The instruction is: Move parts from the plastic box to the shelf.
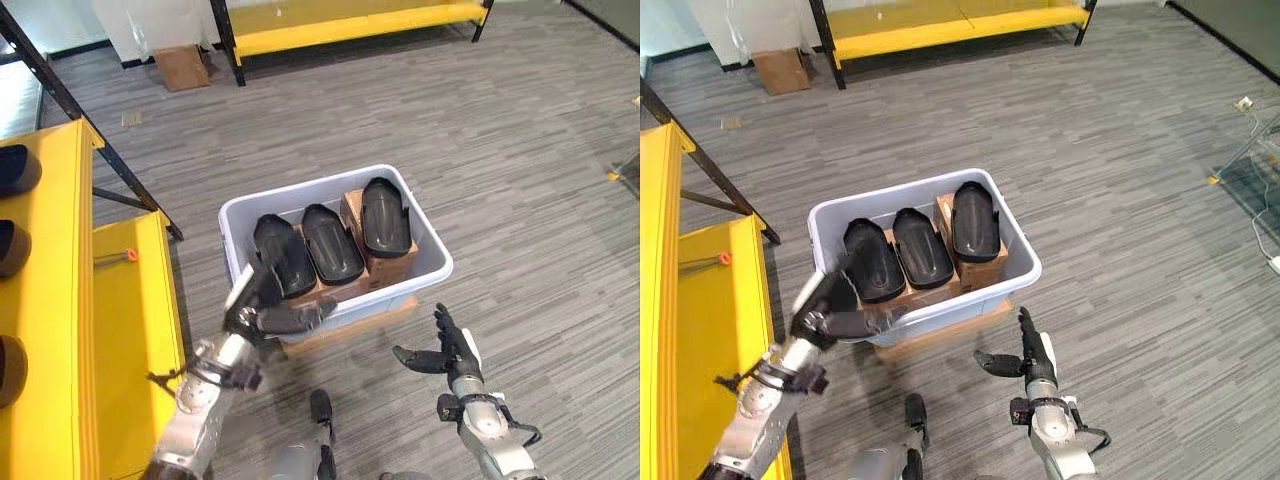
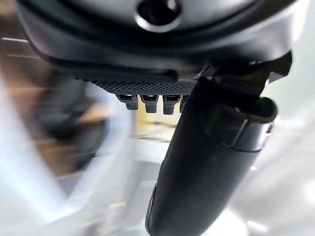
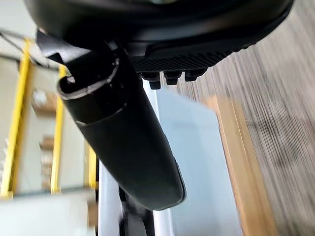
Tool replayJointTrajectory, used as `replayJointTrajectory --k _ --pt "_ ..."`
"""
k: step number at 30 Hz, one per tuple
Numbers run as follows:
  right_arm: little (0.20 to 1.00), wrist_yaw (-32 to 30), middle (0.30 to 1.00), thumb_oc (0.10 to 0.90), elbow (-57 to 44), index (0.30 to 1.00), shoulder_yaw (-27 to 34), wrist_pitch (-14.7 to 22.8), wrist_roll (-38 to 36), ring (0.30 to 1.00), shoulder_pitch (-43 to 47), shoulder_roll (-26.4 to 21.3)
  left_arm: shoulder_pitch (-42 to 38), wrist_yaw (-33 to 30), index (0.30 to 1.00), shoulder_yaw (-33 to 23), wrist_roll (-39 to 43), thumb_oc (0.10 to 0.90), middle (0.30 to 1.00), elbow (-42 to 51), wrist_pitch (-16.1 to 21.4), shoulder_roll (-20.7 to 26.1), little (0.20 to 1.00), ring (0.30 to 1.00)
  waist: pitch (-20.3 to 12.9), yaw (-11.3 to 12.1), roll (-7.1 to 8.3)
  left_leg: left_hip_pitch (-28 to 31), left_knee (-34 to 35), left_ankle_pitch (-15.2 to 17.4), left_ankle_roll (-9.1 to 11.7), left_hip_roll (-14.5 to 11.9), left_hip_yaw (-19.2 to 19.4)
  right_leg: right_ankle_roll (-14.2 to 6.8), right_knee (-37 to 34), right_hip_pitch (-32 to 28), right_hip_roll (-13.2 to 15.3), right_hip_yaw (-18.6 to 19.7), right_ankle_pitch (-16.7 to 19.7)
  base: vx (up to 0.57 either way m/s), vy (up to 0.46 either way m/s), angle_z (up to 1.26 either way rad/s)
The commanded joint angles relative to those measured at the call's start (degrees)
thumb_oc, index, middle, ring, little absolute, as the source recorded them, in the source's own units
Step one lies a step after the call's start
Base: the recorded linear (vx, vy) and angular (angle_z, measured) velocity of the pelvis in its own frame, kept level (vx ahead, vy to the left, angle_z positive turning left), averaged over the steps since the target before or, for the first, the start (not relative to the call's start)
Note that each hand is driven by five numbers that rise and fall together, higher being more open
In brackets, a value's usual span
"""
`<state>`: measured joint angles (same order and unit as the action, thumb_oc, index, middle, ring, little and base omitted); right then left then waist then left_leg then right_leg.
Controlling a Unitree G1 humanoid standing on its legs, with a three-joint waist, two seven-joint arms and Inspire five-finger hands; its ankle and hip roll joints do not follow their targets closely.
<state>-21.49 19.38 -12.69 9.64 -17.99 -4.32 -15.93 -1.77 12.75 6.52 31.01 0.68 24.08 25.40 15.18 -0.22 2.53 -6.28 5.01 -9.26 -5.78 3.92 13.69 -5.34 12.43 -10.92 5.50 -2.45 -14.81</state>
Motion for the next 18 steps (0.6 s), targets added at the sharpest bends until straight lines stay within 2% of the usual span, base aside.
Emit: replayJointTrajectory --k 1,5,6,10,11,16,17,18 --pt "1.000 -10.25 1.000 0.900 -7.27 1.000 7.83 7.04 -8.66 1.000 2.24 1.07 -1.80 0.28 1.000 -2.71 8.47 0.900 1.000 2.25 6.60 -1.78 1.000 1.000 -6.16 -2.03 -0.66 3.42 -0.01 7.34 2.29 -3.04 -1.34 -0.27 0.79 5.58 -3.01 -1.97 10.31 0.05 0.080 -0.06" --pt "1.000 -11.16 1.000 0.900 -15.12 1.000 11.55 9.93 -6.22 1.000 1.63 2.07 -2.18 3.18 1.000 -4.77 11.87 0.900 1.000 7.60 7.99 -2.31 1.000 1.000 -6.53 -3.33 -1.23 5.03 -0.01 8.50 1.56 -2.46 -2.43 -0.29 3.38 7.63 -3.50 -1.32 10.77 0.05 0.106 -0.18" --pt "1.000 -11.54 1.000 0.900 -16.97 1.000 11.71 9.08 -5.50 1.000 1.69 1.97 -2.29 3.00 1.000 -5.05 11.65 0.900 1.000 8.16 7.96 -2.28 1.000 1.000 -6.64 -3.53 -1.31 5.30 -0.01 8.66 1.47 -2.38 -2.36 -0.32 3.87 7.96 -3.65 -1.27 10.83 0.03 0.113 -0.07" --pt "1.000 -11.28 1.000 0.900 -21.27 1.000 12.25 10.39 -2.33 1.000 1.86 1.40 -2.86 1.31 1.000 -5.63 8.71 0.900 1.000 9.44 9.12 -1.84 1.000 1.000 -7.03 -4.25 -1.53 6.10 -0.01 9.22 1.19 -2.02 -2.13 -0.41 5.59 8.98 -4.39 -0.93 11.12 0.03 0.102 -0.02" --pt "1.000 -9.89 1.000 0.900 -24.88 1.000 13.11 13.17 0.43 1.000 1.88 0.50 -3.71 -0.37 1.000 -6.12 8.33 0.900 1.000 10.12 8.61 -1.78 1.000 1.000 -7.57 -5.07 -1.49 6.83 -0.01 9.81 0.83 -1.51 -2.19 -0.94 8.85 10.54 -4.76 -0.46 12.67 0.05 0.197 0.09" --pt "1.000 -8.46 1.000 0.900 -28.69 1.000 13.53 14.43 2.63 1.000 2.16 -0.73 -4.77 -1.95 1.000 -6.03 7.65 0.900 1.000 9.64 6.40 -2.25 1.000 1.000 -8.31 -5.82 -1.60 7.76 -0.01 10.53 0.17 -0.74 -2.59 -1.73 16.83 12.87 -5.25 -0.73 14.56 0.05 0.154 0.11" --pt "1.000 -8.04 1.000 0.900 -29.23 1.000 13.38 14.67 3.03 1.000 2.31 -0.83 -4.72 -1.64 1.000 -6.02 7.98 0.900 1.000 9.62 5.75 -2.46 1.000 1.000 -8.38 -5.71 -1.62 7.90 -0.01 10.73 -0.07 -0.56 -2.22 -2.34 20.22 13.46 -5.03 -1.49 15.45 0.04 0.201 0.18" --pt "1.000 -7.38 1.000 0.900 -29.47 1.000 12.66 14.98 3.55 1.000 2.77 -1.10 -4.55 -1.39 1.000 -5.75 8.27 0.900 1.000 9.56 4.72 -2.86 1.000 1.000 -8.31 -5.28 -1.90 8.24 -0.01 10.99 -0.47 -0.72 -1.60 -3.28 27.56 14.91 -4.67 -3.59 16.58 0.05 0.241 0.09"
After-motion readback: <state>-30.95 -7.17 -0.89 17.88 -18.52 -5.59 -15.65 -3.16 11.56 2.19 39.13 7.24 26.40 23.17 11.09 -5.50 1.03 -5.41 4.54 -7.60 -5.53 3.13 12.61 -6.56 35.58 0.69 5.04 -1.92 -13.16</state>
